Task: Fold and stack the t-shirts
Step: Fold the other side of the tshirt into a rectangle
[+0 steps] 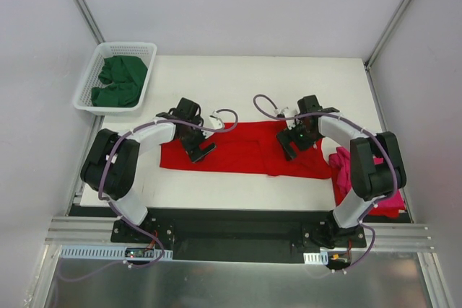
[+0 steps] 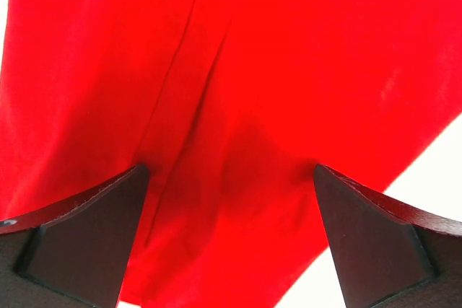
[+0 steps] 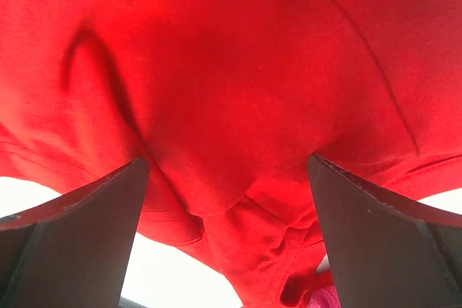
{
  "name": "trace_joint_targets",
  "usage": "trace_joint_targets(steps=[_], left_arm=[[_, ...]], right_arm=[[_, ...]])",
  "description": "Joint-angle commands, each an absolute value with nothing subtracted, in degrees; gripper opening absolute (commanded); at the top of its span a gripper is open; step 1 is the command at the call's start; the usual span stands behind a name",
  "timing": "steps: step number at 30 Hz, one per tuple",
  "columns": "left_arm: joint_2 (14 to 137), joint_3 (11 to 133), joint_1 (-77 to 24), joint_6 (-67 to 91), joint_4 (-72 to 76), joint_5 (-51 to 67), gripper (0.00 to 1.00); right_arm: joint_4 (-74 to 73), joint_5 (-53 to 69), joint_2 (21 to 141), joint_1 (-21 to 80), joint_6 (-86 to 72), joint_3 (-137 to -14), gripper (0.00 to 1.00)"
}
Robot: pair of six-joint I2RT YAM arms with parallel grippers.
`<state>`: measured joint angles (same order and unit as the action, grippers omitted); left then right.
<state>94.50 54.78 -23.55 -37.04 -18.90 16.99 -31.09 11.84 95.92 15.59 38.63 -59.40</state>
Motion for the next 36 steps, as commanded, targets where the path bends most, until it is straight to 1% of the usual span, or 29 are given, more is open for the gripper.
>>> trace_joint_targets(steps=[1, 2, 4, 6, 9, 11, 13, 14, 15, 24, 36], left_arm=[[96.59, 58.35, -23.20, -38.24, -19.25, 18.80, 0.99], [97.90, 58.71, -23.20, -37.97, -19.16, 19.16, 0.99], [100.53, 59.85, -23.20, -37.09, -19.16, 20.47, 0.99], [102.47, 60.55, -23.20, -36.22, -19.16, 21.18, 0.99], [104.41, 61.17, -23.82, -36.12, -19.60, 20.48, 0.99], [104.06, 61.78, -25.13, -35.51, -20.91, 18.55, 0.99], [102.75, 61.70, -26.01, -35.68, -21.88, 17.67, 0.99], [102.40, 61.53, -26.36, -35.60, -22.75, 17.75, 0.99], [101.96, 61.52, -26.63, -35.25, -23.72, 18.01, 0.99], [97.39, 58.45, -29.00, -33.32, -29.79, 18.55, 0.99], [86.23, 54.32, -30.06, -32.08, -35.24, 14.68, 0.99]], right_arm=[[-30.59, 10.28, 96.59, 15.82, 40.60, -58.89, 0.96], [-30.41, 10.46, 97.29, 15.73, 40.69, -58.71, 0.99], [-30.50, 10.63, 98.08, 15.82, 40.78, -59.23, 0.89], [-30.76, 10.29, 98.96, 15.82, 40.69, -60.11, 0.91], [-33.39, 10.11, 101.06, 15.82, 40.96, -63.54, 0.89], [-35.49, 9.15, 102.21, 15.82, 40.70, -66.51, 0.94], [-36.56, 8.88, 103.88, 15.73, 40.26, -68.55, 0.98], [-37.43, 8.79, 104.32, 15.65, 40.08, -70.21, 0.99], [-37.96, 8.70, 105.54, 15.64, 39.99, -71.09, 0.96], [-43.50, 4.92, 111.70, 15.47, 41.48, -80.67, 0.96], [-51.93, 2.81, 112.32, 14.42, 51.23, -83.14, 0.96]])
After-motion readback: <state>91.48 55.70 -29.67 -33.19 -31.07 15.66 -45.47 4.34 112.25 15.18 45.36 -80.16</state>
